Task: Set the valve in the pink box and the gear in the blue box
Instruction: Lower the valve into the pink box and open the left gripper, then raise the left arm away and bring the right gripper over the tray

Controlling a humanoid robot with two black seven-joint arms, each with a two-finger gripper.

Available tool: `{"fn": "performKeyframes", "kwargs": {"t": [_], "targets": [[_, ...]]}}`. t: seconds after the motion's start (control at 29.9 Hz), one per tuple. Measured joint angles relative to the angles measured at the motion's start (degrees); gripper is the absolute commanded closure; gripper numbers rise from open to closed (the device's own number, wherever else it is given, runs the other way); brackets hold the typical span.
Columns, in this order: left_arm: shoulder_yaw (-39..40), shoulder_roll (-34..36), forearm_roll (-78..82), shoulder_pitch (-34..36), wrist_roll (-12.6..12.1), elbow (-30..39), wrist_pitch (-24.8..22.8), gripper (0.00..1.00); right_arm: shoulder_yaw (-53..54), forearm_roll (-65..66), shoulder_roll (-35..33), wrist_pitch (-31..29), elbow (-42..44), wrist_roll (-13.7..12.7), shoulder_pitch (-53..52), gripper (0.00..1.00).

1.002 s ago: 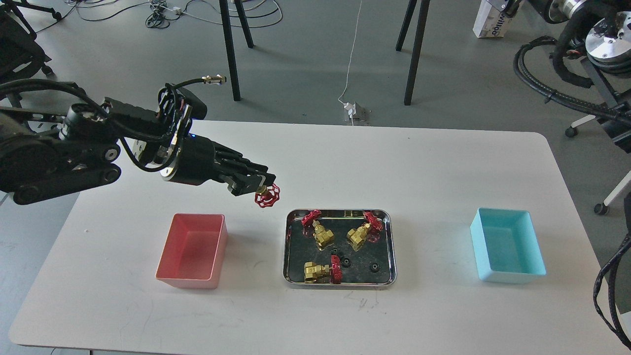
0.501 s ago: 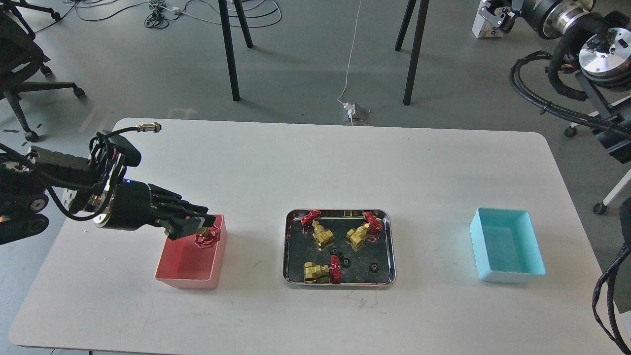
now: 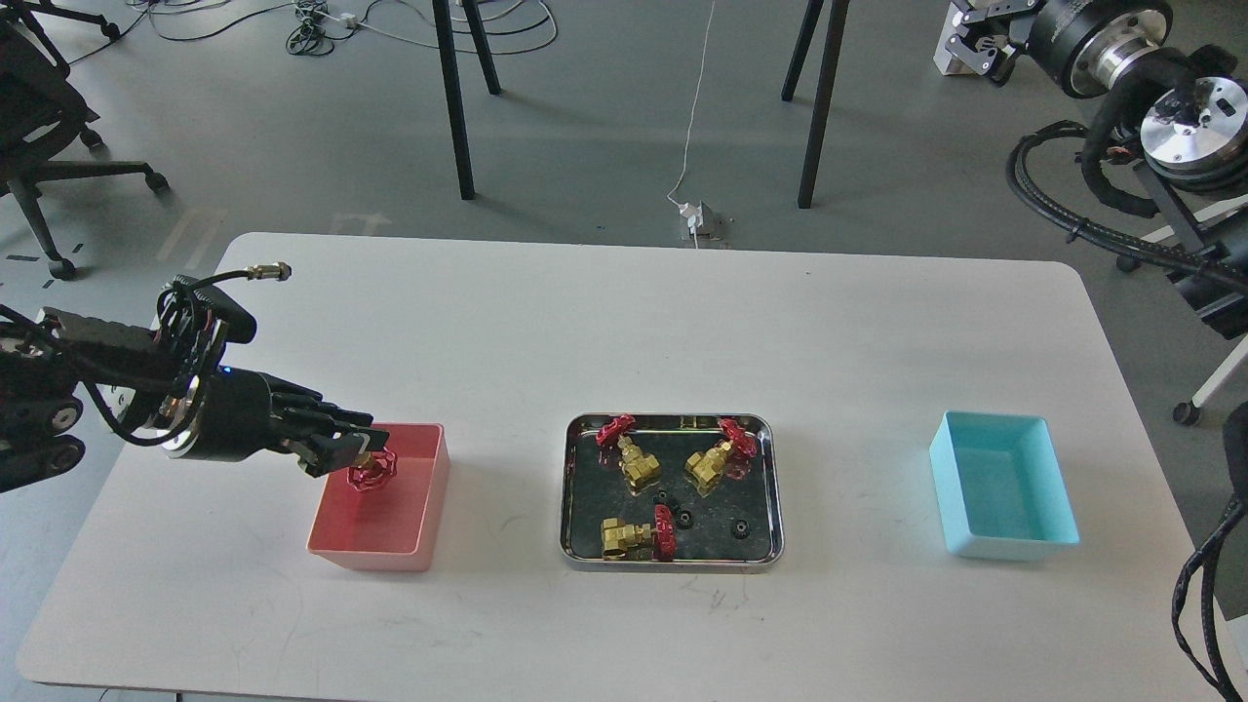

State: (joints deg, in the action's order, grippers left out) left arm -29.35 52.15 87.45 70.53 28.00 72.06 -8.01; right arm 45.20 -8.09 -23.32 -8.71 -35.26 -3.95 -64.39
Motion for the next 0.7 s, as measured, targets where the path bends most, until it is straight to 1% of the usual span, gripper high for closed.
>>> {"fn": "performKeyframes", "kwargs": {"t": [0.2, 0.43, 0.57, 0.7], "targets": [[0.01, -2.63, -0.01, -2.24, 0.01, -1.57, 0.53, 0.76, 0.11, 0.00, -0.21, 0.00, -0.04, 0.00, 0.78, 0.00], [0.01, -6.39, -0.27, -4.65, 0.00, -5.74, 1.17, 0.75, 0.16, 0.00, -0.40, 0.00, -0.16, 0.00, 1.46, 0.01], [0.01, -6.94, -0.57, -5.44, 0.00, -6.54, 1.26, 0.73, 0.16, 0.00, -0.57, 0.00, -0.16, 0.00, 1.62, 0.01], [-0.04, -7.20, -0.44, -5.64, 0.00, -7.11, 1.31, 0.65, 0.16, 0.00, -0.65, 0.00, -0.17, 0.00, 1.76, 0.01]]}}
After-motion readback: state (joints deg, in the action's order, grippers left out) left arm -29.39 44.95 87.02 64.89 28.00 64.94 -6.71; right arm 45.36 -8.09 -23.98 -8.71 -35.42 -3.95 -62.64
